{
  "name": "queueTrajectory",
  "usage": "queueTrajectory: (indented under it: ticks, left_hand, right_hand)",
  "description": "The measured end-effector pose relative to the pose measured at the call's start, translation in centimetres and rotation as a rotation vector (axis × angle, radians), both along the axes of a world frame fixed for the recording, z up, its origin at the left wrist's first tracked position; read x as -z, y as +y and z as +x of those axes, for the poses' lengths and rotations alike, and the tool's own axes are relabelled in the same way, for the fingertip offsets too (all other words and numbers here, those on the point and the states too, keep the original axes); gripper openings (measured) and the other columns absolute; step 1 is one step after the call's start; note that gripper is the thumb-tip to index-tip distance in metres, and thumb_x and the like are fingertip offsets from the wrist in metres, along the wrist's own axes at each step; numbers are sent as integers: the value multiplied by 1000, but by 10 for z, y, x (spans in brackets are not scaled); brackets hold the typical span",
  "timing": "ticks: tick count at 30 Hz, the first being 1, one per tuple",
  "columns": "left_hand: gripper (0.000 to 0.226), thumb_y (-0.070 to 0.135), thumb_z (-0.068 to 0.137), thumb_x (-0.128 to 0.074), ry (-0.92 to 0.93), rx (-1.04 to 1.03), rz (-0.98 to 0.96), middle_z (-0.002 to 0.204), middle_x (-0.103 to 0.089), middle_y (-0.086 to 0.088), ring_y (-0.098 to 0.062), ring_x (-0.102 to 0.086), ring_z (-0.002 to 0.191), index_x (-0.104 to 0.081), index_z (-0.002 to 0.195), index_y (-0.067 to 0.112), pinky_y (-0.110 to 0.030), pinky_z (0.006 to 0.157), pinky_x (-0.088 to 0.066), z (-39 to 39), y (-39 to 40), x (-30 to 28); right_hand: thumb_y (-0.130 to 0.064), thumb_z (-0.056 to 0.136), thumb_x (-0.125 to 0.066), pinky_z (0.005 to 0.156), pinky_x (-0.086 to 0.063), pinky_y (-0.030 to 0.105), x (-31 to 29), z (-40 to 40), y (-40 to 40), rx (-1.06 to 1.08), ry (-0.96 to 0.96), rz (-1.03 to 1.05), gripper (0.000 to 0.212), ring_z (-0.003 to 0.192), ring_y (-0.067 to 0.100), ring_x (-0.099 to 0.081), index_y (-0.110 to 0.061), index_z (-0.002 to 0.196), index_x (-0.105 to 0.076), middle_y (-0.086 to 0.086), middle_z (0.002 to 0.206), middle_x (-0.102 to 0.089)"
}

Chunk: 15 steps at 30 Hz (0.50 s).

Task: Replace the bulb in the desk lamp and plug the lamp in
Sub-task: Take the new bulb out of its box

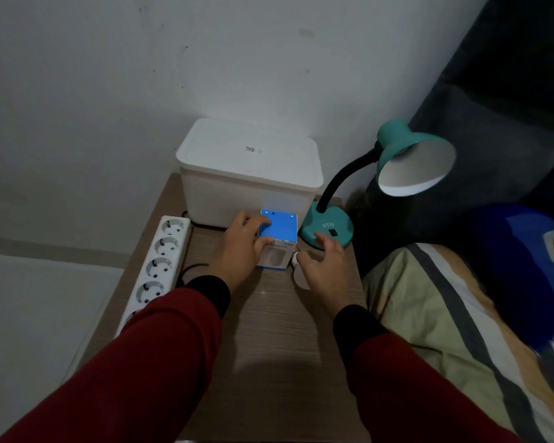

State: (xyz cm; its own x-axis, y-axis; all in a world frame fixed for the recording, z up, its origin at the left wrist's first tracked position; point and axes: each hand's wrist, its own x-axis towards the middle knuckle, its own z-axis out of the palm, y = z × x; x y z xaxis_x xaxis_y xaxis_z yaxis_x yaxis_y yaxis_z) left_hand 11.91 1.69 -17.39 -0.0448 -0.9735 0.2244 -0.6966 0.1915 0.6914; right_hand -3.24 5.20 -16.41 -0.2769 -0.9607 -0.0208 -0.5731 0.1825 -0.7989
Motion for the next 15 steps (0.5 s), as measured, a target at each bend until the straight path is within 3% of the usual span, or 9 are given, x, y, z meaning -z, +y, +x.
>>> queueTrajectory:
  ticks: [4,6,8,11,15]
  left_hand:
    - [43,17,86,-64,80,-23,29,129,-53,-12,-23,-56,114,-55,127,10,-22,92,-43,-3,0,1]
    - [43,16,85,-65,85,-32,24,130,-55,-12,-23,-56,115,-55,127,9,-23,95,-42,-4,0,1]
    - [42,16,85,-66,83,-45,12,127,-57,-12,-23,-56,115,-56,125,8,-22,96,-40,-5,0,1]
    - [40,15,85,-65,95,-71,-5,126,-60,-10,-21,-56,116,-56,124,8,-18,94,-38,-7,2,0]
    - [37,14,87,-62,152,-138,-19,123,-62,-9,-19,-57,114,-56,124,9,-15,89,-36,-14,9,-2]
  right_hand:
    - [-19,87,-62,83,-39,11,-11,12,-8,-48,10,-7,40,109,11,-50,-9,125,-59,6,126,-53]
    - [-20,88,-60,66,-38,-3,-13,15,-10,-29,-21,11,40,100,6,-48,-8,126,-59,7,127,-53]
    - [-17,89,-59,52,-35,-9,-13,16,-11,-15,-81,21,40,90,4,-48,-5,128,-58,10,129,-52]
    - [-13,90,-58,47,-31,-10,-14,16,-11,-14,-135,27,40,73,-3,-46,-3,129,-58,11,129,-52]
    - [-14,89,-59,54,-31,-11,-14,17,-10,-17,-125,4,36,87,2,-47,-4,124,-62,12,126,-57]
